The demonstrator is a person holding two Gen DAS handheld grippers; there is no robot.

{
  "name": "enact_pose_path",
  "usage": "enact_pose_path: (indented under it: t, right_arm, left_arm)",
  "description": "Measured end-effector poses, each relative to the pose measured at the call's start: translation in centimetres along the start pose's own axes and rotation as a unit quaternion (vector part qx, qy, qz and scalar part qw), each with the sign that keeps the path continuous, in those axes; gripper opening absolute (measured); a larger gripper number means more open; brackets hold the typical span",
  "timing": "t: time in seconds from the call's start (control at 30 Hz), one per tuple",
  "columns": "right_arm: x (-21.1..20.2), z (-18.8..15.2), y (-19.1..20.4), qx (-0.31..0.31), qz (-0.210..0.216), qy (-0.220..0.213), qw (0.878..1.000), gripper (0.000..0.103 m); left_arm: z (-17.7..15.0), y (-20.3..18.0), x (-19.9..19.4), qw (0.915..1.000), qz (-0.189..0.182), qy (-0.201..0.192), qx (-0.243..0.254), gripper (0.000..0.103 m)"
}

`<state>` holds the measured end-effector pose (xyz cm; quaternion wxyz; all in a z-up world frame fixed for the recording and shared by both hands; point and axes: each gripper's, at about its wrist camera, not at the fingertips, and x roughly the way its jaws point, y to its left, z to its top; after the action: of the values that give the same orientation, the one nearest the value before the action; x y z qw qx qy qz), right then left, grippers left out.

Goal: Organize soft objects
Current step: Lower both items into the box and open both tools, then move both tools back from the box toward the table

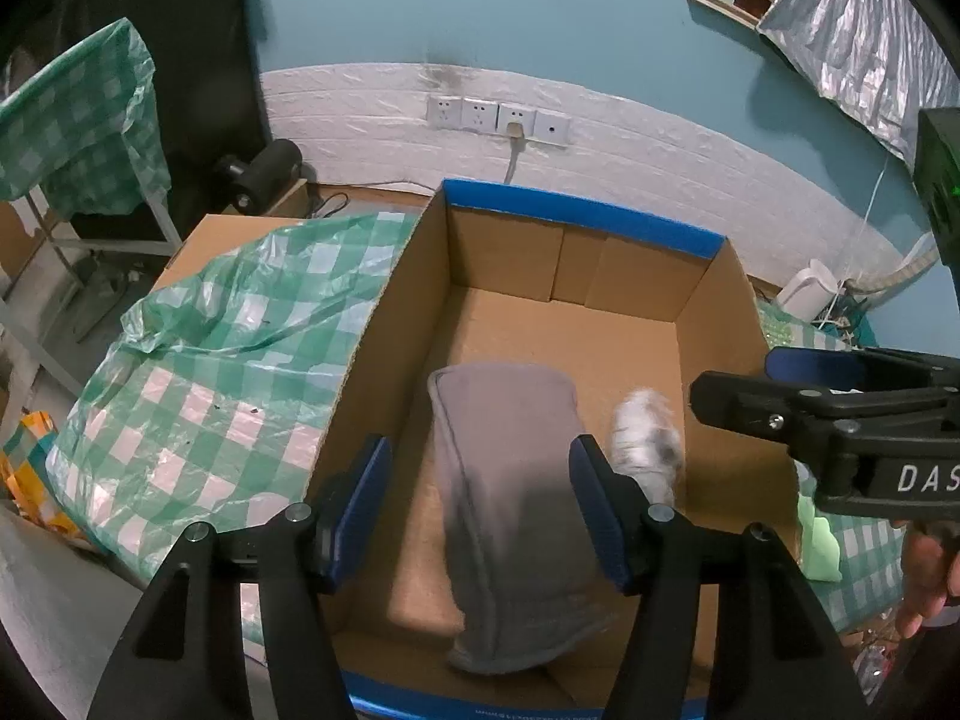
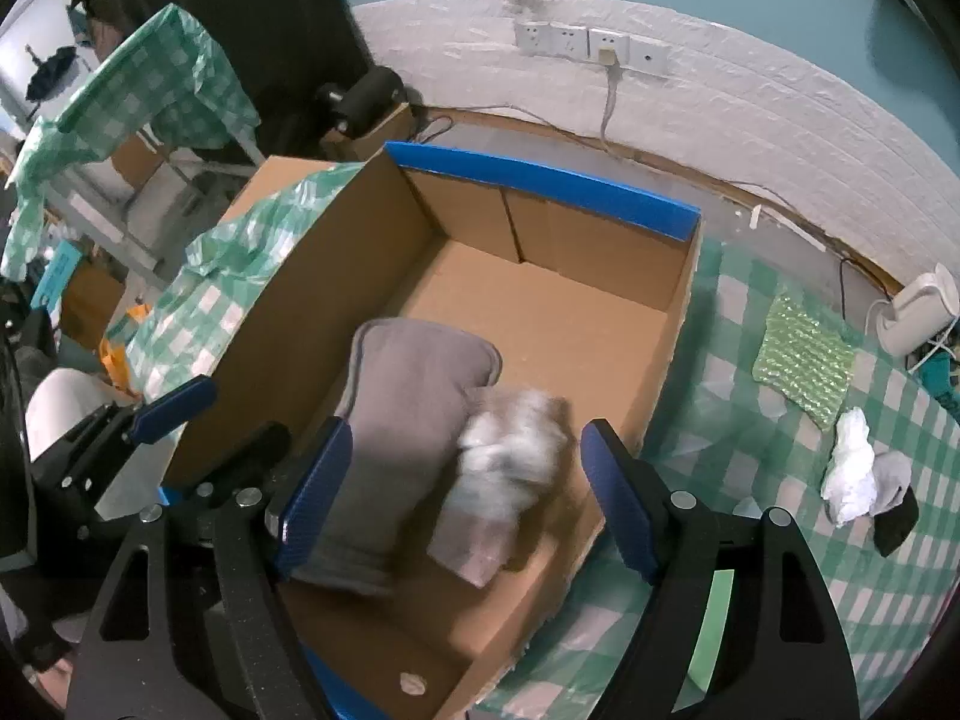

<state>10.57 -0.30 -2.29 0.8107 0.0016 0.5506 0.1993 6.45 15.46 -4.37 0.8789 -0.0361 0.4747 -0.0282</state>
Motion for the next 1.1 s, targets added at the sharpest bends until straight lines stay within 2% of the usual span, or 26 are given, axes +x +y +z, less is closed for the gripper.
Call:
enact_pose_path:
  t: [0.4,1.1]
  right_arm:
    - [-2.1,-1.4,-1.2,0.006,0.001,-0.017,1.0,0.08]
    - [-8.4,-5.5,-10.8,0.091,-0.035,-0.062,0.993,0.081]
  left_arm:
    - [0.1,-1.7,-0.5,0.9998,0.002,-0.004,0.019,0.065]
    - [0.5,-9.8,-3.5,0.9972,-0.018,-0.018,0.071,0.069]
